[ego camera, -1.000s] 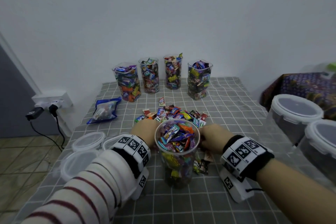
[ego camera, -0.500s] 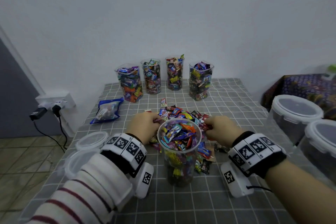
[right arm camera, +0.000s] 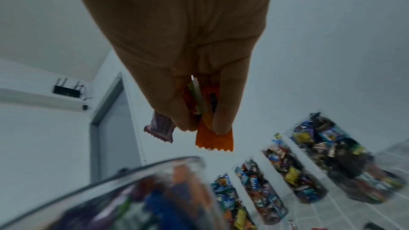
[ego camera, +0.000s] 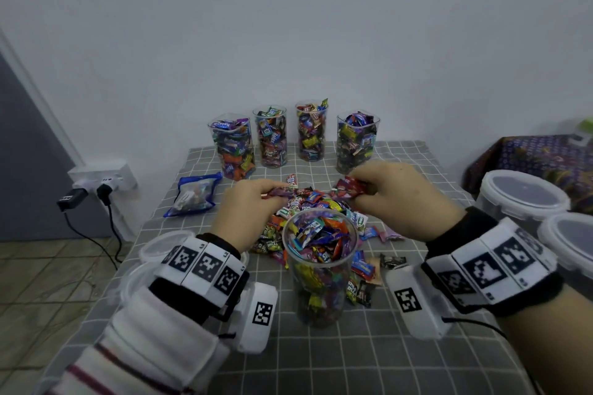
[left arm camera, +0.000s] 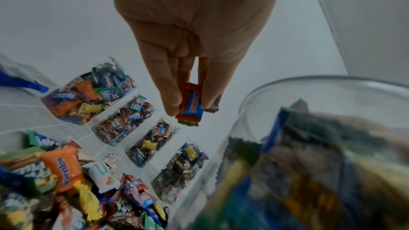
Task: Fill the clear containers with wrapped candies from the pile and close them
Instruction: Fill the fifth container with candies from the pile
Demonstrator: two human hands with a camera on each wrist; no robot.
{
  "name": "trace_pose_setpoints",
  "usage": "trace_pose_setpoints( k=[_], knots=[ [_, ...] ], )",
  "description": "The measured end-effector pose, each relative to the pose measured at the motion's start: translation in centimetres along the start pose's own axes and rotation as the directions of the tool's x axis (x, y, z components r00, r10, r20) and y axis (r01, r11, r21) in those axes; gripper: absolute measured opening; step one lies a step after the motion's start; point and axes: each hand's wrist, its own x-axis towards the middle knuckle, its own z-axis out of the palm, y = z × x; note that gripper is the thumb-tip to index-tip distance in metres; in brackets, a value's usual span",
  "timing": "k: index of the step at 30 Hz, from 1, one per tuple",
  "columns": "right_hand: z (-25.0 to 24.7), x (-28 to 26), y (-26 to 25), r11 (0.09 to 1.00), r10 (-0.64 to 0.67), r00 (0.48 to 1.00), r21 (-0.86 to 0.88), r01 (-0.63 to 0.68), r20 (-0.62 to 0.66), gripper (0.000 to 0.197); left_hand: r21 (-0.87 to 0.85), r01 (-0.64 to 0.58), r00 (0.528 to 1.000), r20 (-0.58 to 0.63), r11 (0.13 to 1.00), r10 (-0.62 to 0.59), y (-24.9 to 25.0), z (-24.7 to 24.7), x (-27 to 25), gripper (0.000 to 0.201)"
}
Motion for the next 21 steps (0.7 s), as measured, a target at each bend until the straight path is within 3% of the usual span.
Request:
trace_pose_setpoints(
  k=[6, 11, 14, 18, 21],
  knots=[
    [0.6, -0.6, -3.4, 0.981, -0.164, 0.982, -0.086, 0.173, 0.097, 0.008, -0.004, -0.006, 1.0, 0.012, 1.0, 0.006, 0.3, 0.0, -0.2, 0.019],
    [0.8, -1.0, -3.8, 0.985, -0.167, 0.978, -0.025, 0.171, 0.125, 0.033, -0.007, -0.015, 1.0, 0.016, 1.0, 0.016, 0.3, 0.0, -0.4, 0.02],
    [0.7, -1.4, -3.3, 0.99, -0.134, 0.989, 0.06, 0.131, 0.058, 0.033, -0.009, -0.014, 1.0, 0.013, 1.0, 0.015, 0.2, 0.0, -0.4, 0.02],
    [1.5, -2.5, -1.8, 0.984, -0.023, 0.983, 0.167, 0.054, -0.183, 0.034, -0.021, 0.002, 1.0, 0.017, 1.0, -0.001, -0.1, 0.1, -0.1, 0.022],
    [2.9, -3.7, -0.8, 0.942, 0.094, 0.976, 0.334, -0.024, -0.196, 0.042, -0.018, 0.002, 1.0, 0.028, 1.0, -0.001, -0.4, 0.4, 0.0, 0.022]
  ],
)
